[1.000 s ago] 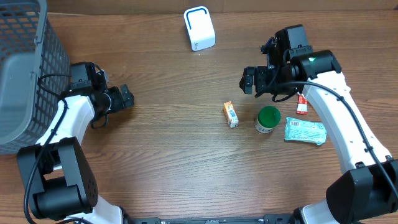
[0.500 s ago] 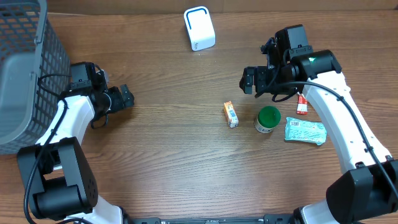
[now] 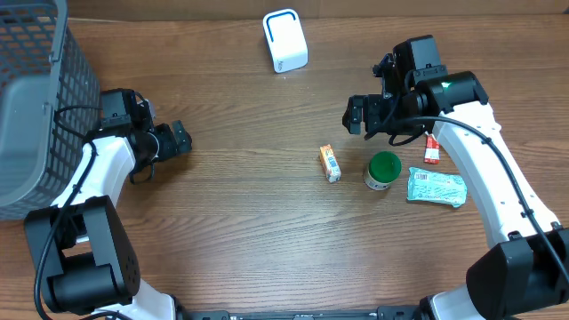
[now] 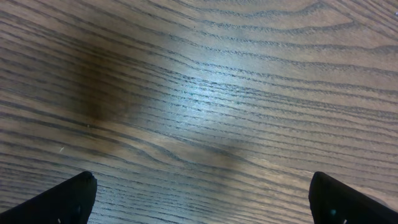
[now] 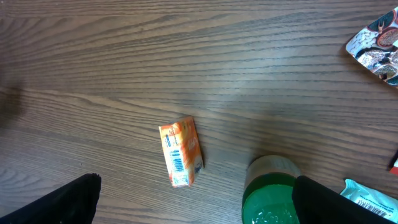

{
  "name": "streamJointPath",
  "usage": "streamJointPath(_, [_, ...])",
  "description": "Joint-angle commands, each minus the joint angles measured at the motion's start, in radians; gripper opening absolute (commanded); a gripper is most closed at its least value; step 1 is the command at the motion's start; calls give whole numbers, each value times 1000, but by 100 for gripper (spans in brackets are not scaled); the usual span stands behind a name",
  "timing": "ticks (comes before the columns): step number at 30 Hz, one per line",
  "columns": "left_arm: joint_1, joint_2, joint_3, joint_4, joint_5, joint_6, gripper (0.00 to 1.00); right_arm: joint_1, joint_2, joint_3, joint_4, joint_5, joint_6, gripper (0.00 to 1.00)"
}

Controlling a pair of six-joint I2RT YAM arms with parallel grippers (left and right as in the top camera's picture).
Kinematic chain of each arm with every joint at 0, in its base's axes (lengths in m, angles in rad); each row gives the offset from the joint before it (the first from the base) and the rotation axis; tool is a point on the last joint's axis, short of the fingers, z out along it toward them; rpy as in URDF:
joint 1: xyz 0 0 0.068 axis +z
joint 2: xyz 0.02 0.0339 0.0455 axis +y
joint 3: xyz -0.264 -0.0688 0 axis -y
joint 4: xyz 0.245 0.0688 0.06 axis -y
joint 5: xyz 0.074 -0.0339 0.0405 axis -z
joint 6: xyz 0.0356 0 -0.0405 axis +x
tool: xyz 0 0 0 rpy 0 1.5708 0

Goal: Scan the item barcode

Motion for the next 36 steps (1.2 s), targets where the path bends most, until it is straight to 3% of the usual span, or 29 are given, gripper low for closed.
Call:
streamJointPath(1, [5, 6, 14, 3, -13, 19, 100, 3, -13, -2, 6, -2, -8, 100])
streamJointPath(36, [5, 6, 14, 3, -13, 19, 100, 3, -13, -2, 18, -24, -1, 100])
